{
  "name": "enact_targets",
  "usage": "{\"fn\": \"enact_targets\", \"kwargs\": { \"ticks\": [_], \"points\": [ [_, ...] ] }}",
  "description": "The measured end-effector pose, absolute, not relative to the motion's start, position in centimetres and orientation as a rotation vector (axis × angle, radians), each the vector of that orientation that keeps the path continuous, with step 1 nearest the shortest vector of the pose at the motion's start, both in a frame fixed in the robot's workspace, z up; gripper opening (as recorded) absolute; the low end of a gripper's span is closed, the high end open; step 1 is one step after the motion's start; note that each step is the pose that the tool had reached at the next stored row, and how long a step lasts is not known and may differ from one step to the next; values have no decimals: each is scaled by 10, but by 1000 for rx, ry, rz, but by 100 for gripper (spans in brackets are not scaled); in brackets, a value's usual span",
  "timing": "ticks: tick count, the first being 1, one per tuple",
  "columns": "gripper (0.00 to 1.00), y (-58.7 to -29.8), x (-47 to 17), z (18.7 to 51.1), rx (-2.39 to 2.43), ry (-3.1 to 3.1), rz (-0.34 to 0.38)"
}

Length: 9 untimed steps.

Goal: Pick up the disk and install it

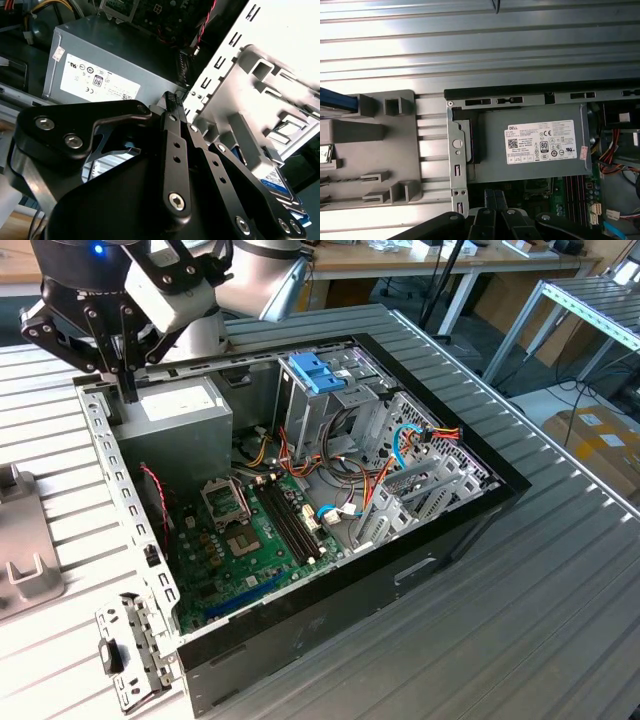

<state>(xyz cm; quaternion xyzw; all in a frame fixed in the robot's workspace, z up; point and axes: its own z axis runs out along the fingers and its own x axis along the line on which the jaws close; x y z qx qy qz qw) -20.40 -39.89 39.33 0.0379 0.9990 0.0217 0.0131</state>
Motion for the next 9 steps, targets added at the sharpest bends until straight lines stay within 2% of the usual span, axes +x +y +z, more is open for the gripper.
{"fn": "enact_targets", "kwargs": {
  "ticks": [9],
  "points": [
    [11,-399,-208,393,118,3113,68]
  ]
}}
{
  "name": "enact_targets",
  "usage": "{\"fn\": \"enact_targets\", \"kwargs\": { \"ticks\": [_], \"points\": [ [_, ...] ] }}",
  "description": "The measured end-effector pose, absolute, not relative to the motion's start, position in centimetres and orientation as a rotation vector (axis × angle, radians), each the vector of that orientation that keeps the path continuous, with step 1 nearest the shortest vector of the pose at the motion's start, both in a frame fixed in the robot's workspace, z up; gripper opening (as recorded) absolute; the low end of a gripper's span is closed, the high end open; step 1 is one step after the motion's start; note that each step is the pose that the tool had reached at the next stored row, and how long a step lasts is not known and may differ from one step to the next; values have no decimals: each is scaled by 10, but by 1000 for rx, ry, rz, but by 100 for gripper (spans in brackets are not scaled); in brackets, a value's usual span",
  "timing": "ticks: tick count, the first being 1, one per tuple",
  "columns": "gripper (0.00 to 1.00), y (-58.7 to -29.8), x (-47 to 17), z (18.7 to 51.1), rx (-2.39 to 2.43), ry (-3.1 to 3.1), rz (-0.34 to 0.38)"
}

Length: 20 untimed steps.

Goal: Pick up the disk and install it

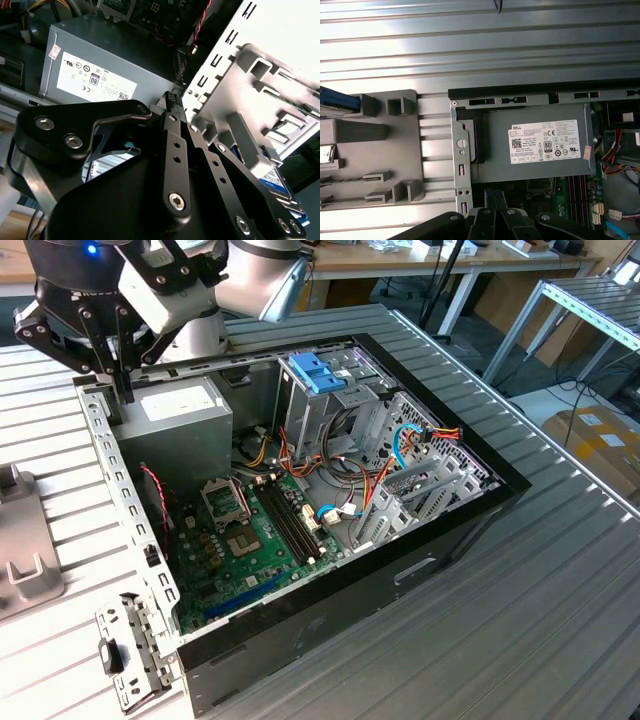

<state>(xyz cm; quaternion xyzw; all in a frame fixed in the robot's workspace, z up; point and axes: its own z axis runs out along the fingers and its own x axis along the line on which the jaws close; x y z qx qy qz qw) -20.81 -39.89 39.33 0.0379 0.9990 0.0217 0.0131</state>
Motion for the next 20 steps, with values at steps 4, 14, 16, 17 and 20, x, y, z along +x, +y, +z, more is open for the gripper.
{"fn": "enact_targets", "kwargs": {
  "ticks": [4,14,16,17,20],
  "points": [
    [11,-399,-210,393,118,3112,68],
    [11,-399,-214,393,118,3113,68],
    [11,-399,-216,393,118,3112,68],
    [11,-399,-216,393,118,3112,68],
    [11,-399,-218,393,118,3112,68]
  ]
}}
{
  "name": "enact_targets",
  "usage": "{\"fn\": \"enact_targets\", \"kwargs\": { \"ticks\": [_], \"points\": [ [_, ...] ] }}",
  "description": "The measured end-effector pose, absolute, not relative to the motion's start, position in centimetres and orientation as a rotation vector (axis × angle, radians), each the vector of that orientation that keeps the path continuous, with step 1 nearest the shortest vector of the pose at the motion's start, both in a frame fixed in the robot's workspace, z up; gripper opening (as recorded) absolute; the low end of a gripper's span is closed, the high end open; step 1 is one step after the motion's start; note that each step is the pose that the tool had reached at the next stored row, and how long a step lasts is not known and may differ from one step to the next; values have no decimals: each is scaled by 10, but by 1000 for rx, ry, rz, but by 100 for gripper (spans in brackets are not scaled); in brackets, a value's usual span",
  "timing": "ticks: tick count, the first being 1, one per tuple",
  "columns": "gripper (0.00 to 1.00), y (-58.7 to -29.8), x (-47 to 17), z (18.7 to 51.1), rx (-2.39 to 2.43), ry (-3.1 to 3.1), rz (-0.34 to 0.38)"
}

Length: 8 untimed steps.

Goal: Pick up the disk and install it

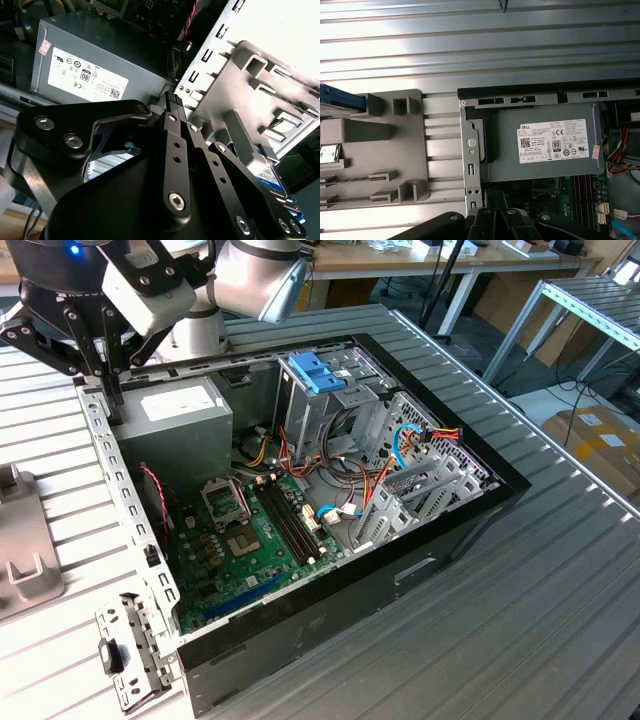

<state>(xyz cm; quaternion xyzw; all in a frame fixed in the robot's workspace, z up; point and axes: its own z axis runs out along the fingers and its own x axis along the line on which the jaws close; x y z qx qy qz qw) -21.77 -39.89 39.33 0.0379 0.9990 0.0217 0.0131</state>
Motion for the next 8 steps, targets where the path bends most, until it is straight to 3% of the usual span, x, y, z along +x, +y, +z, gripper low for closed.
{"fn": "enact_targets", "kwargs": {
  "ticks": [8],
  "points": [
    [11,-399,-222,393,118,3112,68]
  ]
}}
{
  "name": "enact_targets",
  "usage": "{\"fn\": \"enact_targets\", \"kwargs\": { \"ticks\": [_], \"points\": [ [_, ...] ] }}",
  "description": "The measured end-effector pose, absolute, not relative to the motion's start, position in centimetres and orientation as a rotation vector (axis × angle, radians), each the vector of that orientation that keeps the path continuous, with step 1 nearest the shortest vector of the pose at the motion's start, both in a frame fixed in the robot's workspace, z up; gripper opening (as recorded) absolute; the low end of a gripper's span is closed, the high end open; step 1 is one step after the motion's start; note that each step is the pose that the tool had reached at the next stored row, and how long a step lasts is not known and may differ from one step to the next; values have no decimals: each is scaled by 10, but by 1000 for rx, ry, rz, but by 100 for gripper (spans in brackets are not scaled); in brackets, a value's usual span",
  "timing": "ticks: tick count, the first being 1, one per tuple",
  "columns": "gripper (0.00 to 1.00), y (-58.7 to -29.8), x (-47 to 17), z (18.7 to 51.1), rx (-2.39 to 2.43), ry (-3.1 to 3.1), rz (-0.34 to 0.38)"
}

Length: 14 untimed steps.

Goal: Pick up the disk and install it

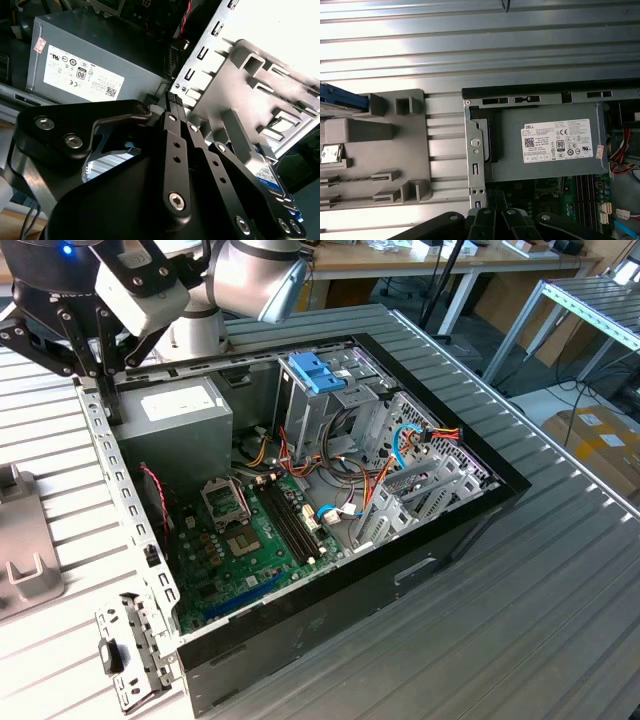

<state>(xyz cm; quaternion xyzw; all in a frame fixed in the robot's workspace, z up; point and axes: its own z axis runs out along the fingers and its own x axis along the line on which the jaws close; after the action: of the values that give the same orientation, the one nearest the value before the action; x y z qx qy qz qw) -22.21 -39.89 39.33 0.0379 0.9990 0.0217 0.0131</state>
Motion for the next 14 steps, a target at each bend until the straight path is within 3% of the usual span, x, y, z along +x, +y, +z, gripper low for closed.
{"fn": "enact_targets", "kwargs": {
  "ticks": [14],
  "points": [
    [11,-399,-229,393,118,3112,68]
  ]
}}
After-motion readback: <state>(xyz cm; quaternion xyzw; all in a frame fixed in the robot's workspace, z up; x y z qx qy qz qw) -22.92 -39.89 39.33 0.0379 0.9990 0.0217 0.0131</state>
